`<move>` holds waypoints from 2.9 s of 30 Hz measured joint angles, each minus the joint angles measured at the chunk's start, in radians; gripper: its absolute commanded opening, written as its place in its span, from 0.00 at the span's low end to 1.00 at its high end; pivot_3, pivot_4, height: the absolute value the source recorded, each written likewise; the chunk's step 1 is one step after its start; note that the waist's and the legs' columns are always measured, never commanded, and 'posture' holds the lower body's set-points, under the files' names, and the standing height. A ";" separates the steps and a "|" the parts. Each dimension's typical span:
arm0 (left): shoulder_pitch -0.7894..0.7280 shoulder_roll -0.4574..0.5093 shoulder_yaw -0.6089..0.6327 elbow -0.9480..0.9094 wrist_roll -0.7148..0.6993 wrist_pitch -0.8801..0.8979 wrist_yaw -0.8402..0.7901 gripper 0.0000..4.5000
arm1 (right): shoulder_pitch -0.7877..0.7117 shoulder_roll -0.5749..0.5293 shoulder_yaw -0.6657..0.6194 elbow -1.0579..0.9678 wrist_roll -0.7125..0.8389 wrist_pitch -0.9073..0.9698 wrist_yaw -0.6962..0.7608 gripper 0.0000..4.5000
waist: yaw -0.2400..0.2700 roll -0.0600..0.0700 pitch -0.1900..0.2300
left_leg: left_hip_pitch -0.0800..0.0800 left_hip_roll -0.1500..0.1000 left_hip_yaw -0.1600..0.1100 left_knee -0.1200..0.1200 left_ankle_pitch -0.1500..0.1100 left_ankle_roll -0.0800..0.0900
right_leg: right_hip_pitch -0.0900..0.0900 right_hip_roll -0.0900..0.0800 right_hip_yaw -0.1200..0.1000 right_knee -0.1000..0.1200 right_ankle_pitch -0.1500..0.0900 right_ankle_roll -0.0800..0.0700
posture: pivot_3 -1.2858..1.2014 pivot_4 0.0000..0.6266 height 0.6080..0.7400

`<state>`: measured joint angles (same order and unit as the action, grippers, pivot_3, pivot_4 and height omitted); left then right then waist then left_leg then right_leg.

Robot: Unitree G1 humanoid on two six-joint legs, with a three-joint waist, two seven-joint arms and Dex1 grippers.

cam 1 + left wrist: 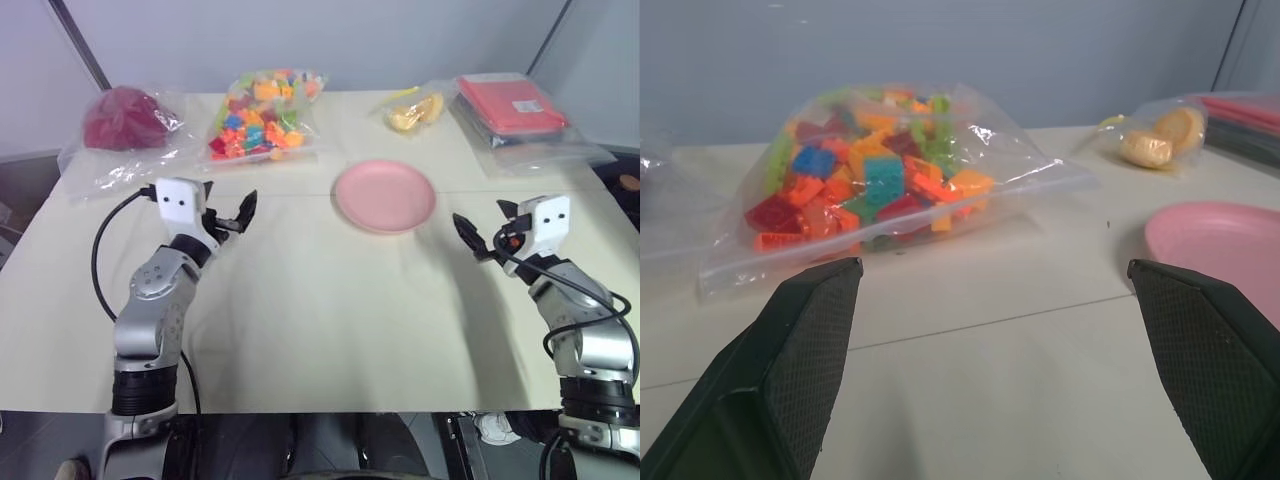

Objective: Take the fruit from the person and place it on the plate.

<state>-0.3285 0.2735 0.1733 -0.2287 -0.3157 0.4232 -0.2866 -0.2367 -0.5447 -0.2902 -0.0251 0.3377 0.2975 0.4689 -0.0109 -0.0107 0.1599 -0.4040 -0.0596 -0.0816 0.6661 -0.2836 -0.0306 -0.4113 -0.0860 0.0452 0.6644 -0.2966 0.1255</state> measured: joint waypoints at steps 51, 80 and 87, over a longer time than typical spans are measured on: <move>-0.240 0.389 -0.104 -0.090 -0.338 0.295 -0.567 0.99 | 0.018 -0.020 -0.033 -0.059 0.004 0.014 -0.027 1.00 | -0.002 0.000 0.000 | 0.000 0.000 0.000 -0.001 0.000 0.000 | 0.000 0.001 0.000 0.000 0.000 0.000 | 0.52 0.24 1.00; -0.230 0.341 -0.118 -0.082 -0.319 0.280 -0.493 0.99 | -0.375 0.001 -0.048 0.077 0.143 0.094 -0.061 1.00 | -0.007 0.000 0.000 | 0.000 0.001 0.000 -0.001 0.000 0.000 | -0.001 0.001 0.000 -0.001 0.000 0.000 | 0.52 0.24 1.00; -0.221 0.342 -0.117 -0.101 -0.320 0.280 -0.468 1.00 | -0.436 0.005 -0.029 0.153 0.116 0.052 -0.036 0.94 | -0.006 0.000 0.000 | 0.000 0.001 0.000 -0.001 0.000 0.000 | 0.000 0.001 0.000 -0.001 0.000 0.000 | 0.52 0.24 1.00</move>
<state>-0.5491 0.6151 0.0561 -0.3300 -0.6352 0.7033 -0.7544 -0.6727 -0.5392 -0.3191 0.1282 0.4534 0.3500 0.4333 -0.0166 -0.0102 0.1602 -0.4041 -0.0588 -0.0815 0.6651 -0.2837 -0.0305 -0.4118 -0.0855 0.0453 0.6637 -0.2967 0.1253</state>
